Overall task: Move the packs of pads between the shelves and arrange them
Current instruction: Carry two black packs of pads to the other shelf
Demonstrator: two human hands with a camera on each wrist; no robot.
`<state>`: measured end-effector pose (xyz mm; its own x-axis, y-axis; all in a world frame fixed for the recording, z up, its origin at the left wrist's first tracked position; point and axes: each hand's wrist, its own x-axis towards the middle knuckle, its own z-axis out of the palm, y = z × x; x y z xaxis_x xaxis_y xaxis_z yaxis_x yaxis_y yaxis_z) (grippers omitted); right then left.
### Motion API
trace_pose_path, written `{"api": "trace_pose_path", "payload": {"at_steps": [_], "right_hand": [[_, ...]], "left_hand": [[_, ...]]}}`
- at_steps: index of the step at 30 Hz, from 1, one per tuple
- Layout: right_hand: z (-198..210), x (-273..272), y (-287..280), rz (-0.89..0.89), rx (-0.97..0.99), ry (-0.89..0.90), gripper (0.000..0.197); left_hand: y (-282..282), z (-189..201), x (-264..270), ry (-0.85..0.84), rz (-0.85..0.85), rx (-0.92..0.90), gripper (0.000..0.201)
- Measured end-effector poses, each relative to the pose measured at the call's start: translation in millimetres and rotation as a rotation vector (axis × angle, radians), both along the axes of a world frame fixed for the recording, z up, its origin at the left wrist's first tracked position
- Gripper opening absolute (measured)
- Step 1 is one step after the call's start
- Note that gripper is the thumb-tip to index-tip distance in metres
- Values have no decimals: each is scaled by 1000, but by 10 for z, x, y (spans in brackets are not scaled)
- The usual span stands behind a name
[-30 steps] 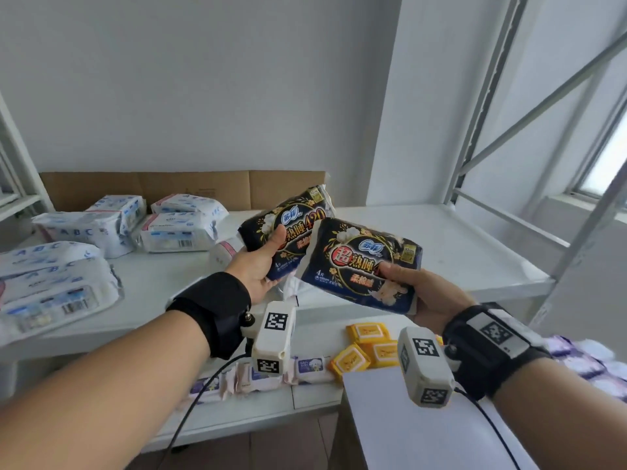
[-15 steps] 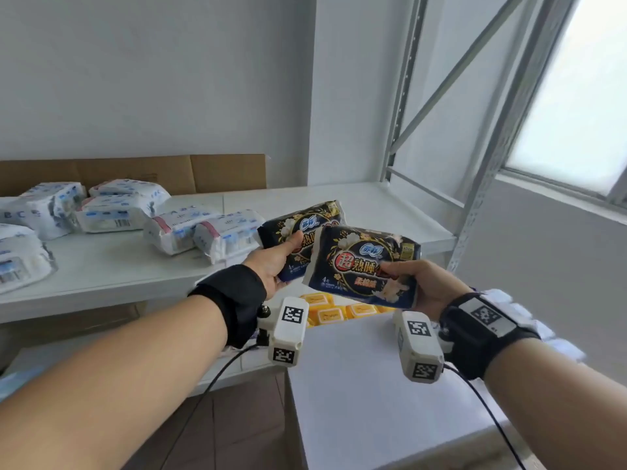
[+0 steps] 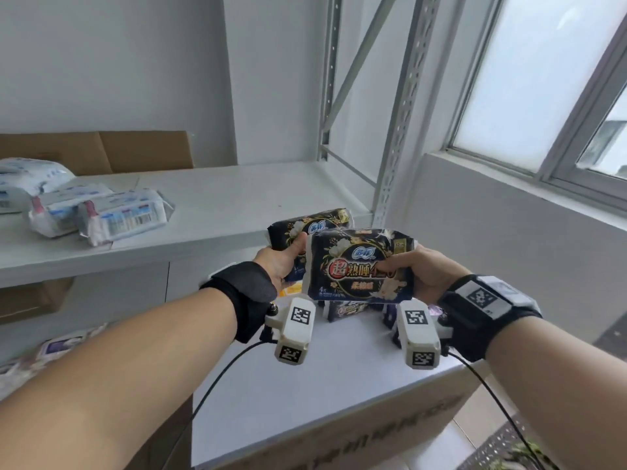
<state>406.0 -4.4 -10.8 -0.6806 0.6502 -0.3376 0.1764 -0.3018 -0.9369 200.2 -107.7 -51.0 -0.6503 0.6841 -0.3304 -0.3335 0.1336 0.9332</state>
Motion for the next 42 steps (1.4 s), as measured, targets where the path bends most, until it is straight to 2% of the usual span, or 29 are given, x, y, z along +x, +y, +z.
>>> {"api": "trace_pose_path", "payload": {"at_steps": [3, 9, 14, 17, 21, 25, 30, 33, 36, 42], "right_hand": [[-133, 145, 295, -6, -4, -28, 30], [-502, 170, 932, -65, 1, -160, 47], [-797, 50, 1508, -26, 16, -318, 40], [-981, 16, 1791, -25, 73, -413, 43], [-1271, 18, 2072, 28, 54, -496, 38], [-1583, -23, 2247, 171, 103, -550, 30], [-1974, -151, 2208, 400, 309, -654, 53], [-2187, -202, 2184, 495, 414, -696, 60], [-2340, -240, 2208, 523, 476, -718, 61], [-2612, -283, 2264, 566, 593, -731, 58]], "left_hand": [[306, -135, 143, 49, -43, -52, 49], [996, -603, 113, 157, -111, -154, 62], [1541, -937, -64, 243, -120, -284, 64], [1747, -1091, -145, 328, -161, -397, 66], [1886, -1323, -123, 323, -217, -459, 62], [1908, -1610, 4, 338, -172, -526, 60], [1808, -2015, 117, 290, -186, -613, 48], [1798, -2169, 186, 278, -248, -682, 63], [1857, -2256, 275, 277, -249, -742, 71], [1994, -2404, 360, 254, -260, -787, 58]]}}
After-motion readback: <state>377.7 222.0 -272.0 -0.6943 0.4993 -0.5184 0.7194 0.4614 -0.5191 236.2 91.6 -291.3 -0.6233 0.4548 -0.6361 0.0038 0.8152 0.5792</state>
